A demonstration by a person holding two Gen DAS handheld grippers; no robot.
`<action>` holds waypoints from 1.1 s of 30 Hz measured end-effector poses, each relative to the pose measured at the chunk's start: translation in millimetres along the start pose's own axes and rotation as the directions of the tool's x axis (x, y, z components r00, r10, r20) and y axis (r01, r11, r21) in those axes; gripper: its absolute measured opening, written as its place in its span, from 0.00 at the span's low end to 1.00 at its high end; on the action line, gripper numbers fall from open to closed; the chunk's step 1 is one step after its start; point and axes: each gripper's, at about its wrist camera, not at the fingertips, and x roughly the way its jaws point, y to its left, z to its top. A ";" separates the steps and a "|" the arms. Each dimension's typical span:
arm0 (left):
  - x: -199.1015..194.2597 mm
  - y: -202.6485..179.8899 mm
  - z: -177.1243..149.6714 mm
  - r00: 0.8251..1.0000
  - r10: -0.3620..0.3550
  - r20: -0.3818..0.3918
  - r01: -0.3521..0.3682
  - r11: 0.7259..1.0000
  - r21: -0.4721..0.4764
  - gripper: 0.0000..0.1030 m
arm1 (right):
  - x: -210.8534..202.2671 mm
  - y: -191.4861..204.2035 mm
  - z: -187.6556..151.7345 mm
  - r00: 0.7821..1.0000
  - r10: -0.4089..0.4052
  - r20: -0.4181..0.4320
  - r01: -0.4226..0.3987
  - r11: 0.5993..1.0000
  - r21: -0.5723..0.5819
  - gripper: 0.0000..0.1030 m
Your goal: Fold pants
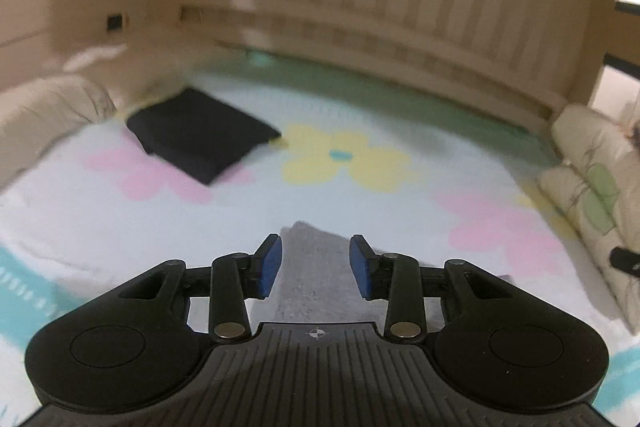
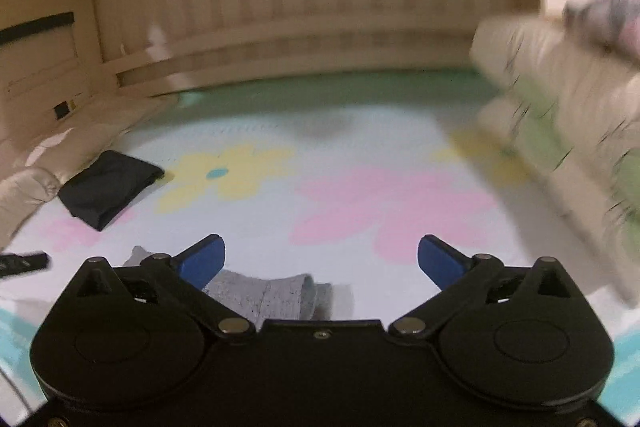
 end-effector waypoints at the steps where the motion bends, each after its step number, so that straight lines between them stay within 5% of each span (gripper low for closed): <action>1: -12.4 -1.6 -4.6 1.000 0.008 0.017 -0.008 1.000 -0.005 0.36 | -10.9 6.7 -1.7 1.000 -0.029 0.010 0.029 0.999 -0.012 0.99; 6: -45.1 -10.8 -28.3 1.000 0.002 -0.028 -0.001 0.998 0.062 0.36 | -51.4 34.4 -19.5 0.996 -0.084 0.009 0.084 0.996 -0.039 0.99; 12: -54.7 -22.7 -46.6 0.990 -0.044 -0.136 0.062 0.990 0.129 0.36 | -85.8 36.2 -56.1 0.995 -0.005 -0.097 0.003 1.000 -0.017 0.99; 18: -56.7 -33.5 -67.8 0.990 0.001 -0.140 0.027 0.980 0.197 0.36 | -99.0 40.7 -72.1 0.989 -0.021 -0.143 0.023 1.000 0.009 0.99; 23: -51.1 -34.4 -78.3 0.985 0.016 -0.174 0.017 0.983 0.183 0.36 | -102.3 48.8 -74.8 0.991 -0.060 -0.123 0.056 0.998 -0.037 0.99; 33: -35.4 -33.0 -83.5 0.975 0.039 -0.217 0.000 0.984 0.176 0.36 | -78.7 55.7 -88.6 0.962 -0.113 -0.249 0.098 0.993 -0.072 0.99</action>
